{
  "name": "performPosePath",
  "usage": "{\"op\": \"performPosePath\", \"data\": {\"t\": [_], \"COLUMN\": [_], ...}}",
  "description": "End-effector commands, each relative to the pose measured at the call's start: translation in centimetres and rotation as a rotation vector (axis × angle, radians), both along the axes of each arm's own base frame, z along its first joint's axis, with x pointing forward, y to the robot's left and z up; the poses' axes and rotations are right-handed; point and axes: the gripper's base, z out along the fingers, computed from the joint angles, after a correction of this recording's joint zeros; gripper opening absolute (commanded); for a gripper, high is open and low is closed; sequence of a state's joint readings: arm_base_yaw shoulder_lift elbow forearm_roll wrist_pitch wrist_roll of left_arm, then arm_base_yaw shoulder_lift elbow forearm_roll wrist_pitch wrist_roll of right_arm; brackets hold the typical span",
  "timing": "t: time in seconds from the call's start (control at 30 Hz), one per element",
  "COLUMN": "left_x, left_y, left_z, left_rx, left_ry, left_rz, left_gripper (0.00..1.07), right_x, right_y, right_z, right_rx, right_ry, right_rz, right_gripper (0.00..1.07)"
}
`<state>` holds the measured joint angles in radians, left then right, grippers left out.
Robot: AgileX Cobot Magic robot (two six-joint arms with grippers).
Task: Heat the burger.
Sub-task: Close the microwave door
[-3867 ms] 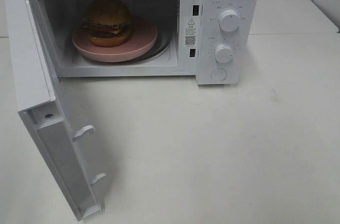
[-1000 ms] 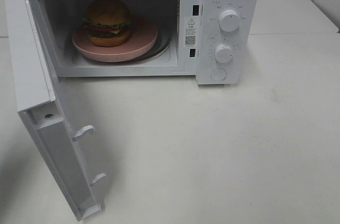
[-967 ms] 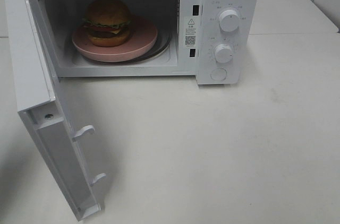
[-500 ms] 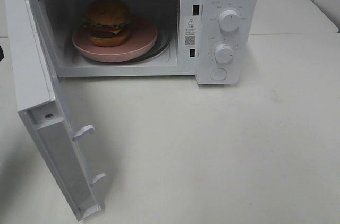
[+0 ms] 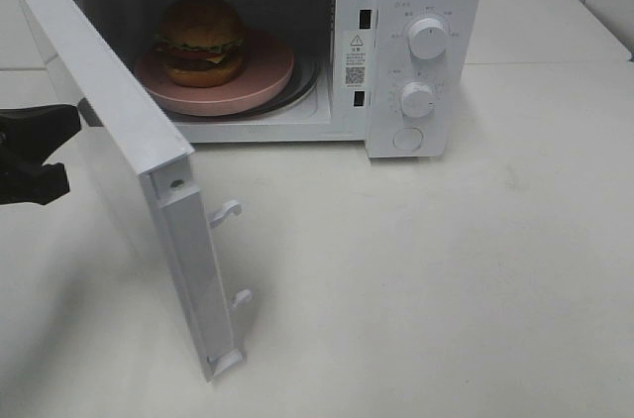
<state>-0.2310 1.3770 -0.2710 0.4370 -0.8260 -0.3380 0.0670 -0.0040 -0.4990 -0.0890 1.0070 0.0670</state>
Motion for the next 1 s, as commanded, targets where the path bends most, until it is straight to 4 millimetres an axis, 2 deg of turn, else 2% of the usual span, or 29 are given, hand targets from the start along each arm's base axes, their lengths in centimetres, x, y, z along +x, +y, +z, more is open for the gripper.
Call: {"op": "performPosePath", "data": {"t": [0.03, 0.27, 0.4, 0.5, 0.57, 0.6, 0.67, 0.7, 0.77, 0.87, 0.93, 1.0], "left_x": [0.3, 1.2, 1.9, 2.1, 2.8, 2.8, 3.5, 3.5, 4.2, 4.4, 5.3, 5.5], "left_y": [-0.6, -3.2, -5.2, -5.5, -6.8, -6.8, -8.7, -8.7, -9.9, -10.4, -11.9, -12.3], "left_z": [0.2, 0.7, 0.9, 1.0, 1.0, 1.0, 1.1, 1.1, 1.1, 1.1, 1.0, 1.0], "left_rx": [-0.012, -0.073, -0.051, -0.049, -0.046, -0.046, -0.057, -0.057, -0.079, -0.086, -0.104, -0.110], "left_ry": [-0.002, 0.004, 0.001, 0.007, 0.026, 0.026, 0.027, 0.027, 0.040, 0.047, 0.062, 0.062], "left_rz": [-0.008, -0.031, -0.024, -0.015, 0.002, 0.002, -0.017, -0.017, -0.010, -0.006, -0.005, -0.005], "left_gripper": [0.00, 0.00, 0.00, 0.00, 0.00, 0.00, 0.00, 0.00, 0.00, 0.00, 0.00, 0.00], "right_x": [-0.3, -0.3, -0.3, -0.3, -0.3, -0.3, -0.3, -0.3, -0.3, -0.3, -0.3, -0.3], "right_y": [0.0, 0.0, 0.0, 0.0, 0.0, 0.0, 0.0, 0.0, 0.0, 0.0, 0.0, 0.0], "right_z": [0.1, 0.1, 0.1, 0.1, 0.1, 0.1, 0.1, 0.1, 0.1, 0.1, 0.1, 0.1], "right_rx": [0.005, 0.007, 0.007, 0.007, 0.007, 0.007, 0.006, 0.006, 0.006, 0.006, 0.006, 0.006], "right_ry": [-0.038, -0.038, -0.038, -0.038, -0.038, -0.038, -0.038, -0.038, -0.038, -0.038, -0.038, -0.038], "right_rz": [-0.004, -0.005, -0.005, -0.005, -0.005, -0.005, -0.004, -0.004, -0.004, -0.004, -0.004, -0.004], "right_gripper": [0.74, 0.74, 0.74, 0.74, 0.74, 0.74, 0.74, 0.74, 0.74, 0.74, 0.74, 0.74]}}
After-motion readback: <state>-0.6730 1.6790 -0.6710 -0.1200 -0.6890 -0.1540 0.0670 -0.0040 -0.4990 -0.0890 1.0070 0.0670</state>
